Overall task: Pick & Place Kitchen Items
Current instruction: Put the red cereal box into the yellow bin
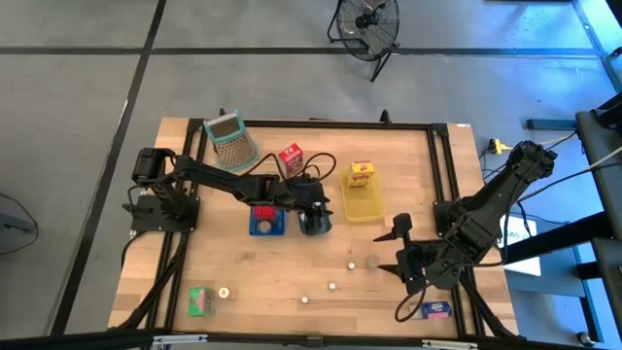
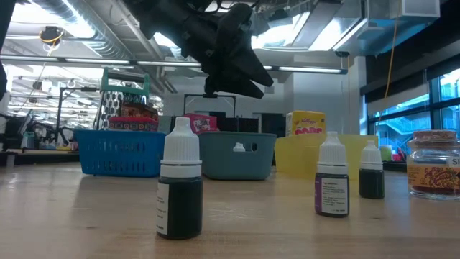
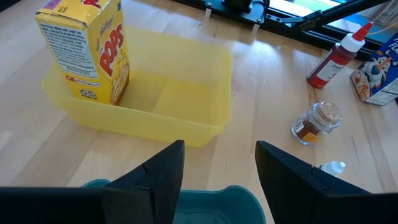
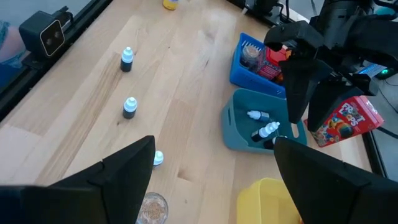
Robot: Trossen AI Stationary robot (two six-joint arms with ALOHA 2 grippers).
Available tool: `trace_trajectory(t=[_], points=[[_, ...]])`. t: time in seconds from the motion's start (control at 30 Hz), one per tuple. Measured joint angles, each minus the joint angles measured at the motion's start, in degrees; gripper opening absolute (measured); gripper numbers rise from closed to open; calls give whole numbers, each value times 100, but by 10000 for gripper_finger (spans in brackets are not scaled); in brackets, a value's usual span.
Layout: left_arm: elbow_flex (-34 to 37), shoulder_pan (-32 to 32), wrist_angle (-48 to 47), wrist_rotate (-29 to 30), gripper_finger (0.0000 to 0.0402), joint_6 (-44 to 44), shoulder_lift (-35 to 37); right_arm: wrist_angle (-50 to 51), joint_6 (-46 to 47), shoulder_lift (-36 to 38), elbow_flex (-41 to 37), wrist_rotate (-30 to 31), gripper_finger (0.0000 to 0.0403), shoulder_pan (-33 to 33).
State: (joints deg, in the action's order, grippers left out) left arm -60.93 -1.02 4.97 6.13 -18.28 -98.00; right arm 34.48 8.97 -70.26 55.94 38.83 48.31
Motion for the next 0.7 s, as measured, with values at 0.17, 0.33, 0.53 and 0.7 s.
trace_trajectory(t=[0.17, 0.33, 0.53, 0.7], points=[[0, 0, -1, 0, 192, 0, 0, 0, 0, 0, 0, 0, 332, 0], [0, 0, 0, 0, 193, 0, 0, -21, 0, 0, 0, 8, 332, -1], [0, 0, -1, 0, 193, 0, 0, -55, 0, 0, 0, 15, 332, 0], [0, -2, -2, 0, 192, 0, 0, -52, 0, 0, 0, 15, 332, 0]])
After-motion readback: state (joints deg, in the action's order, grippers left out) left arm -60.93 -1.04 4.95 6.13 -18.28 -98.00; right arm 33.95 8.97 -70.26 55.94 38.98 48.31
